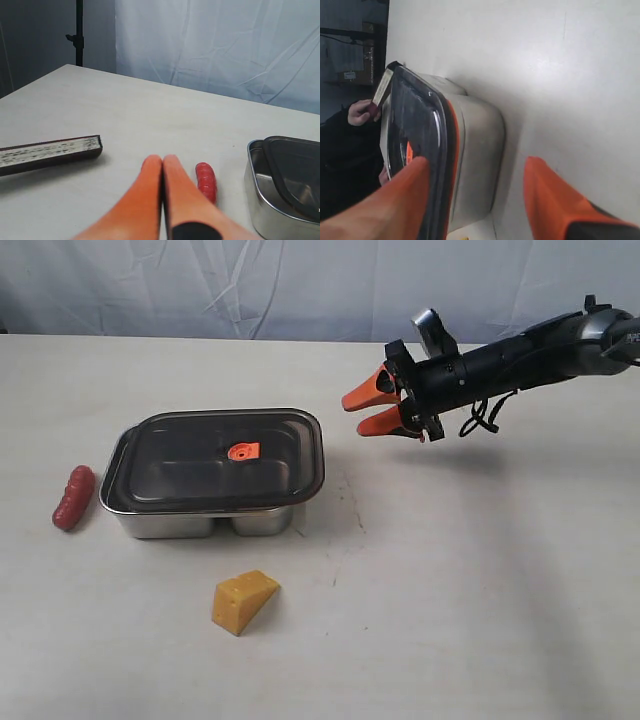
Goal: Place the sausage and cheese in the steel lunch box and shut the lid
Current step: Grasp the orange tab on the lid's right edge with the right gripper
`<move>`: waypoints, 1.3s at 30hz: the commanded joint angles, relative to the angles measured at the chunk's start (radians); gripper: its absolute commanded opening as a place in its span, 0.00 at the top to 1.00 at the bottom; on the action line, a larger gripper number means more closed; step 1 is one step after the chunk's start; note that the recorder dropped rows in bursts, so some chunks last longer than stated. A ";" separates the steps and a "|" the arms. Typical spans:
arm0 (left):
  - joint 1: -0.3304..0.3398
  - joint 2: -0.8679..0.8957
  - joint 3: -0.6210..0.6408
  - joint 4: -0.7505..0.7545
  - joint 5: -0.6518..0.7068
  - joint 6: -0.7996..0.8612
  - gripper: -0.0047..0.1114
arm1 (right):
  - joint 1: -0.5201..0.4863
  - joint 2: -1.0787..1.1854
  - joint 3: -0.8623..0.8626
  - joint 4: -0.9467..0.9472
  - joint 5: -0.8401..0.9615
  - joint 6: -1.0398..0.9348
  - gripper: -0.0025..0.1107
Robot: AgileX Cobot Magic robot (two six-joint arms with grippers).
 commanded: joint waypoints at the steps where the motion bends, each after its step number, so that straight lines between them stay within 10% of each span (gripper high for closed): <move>1: -0.009 -0.005 0.003 0.007 -0.002 -0.002 0.96 | 0.002 0.002 -0.009 0.023 0.016 0.029 0.49; 31: -0.009 -0.005 0.003 0.007 -0.002 -0.002 0.96 | 0.168 0.002 -0.009 -0.055 0.016 0.068 0.49; 39: -0.009 -0.005 0.003 0.007 -0.002 -0.002 0.96 | 0.165 0.002 -0.009 -0.109 0.016 0.097 0.97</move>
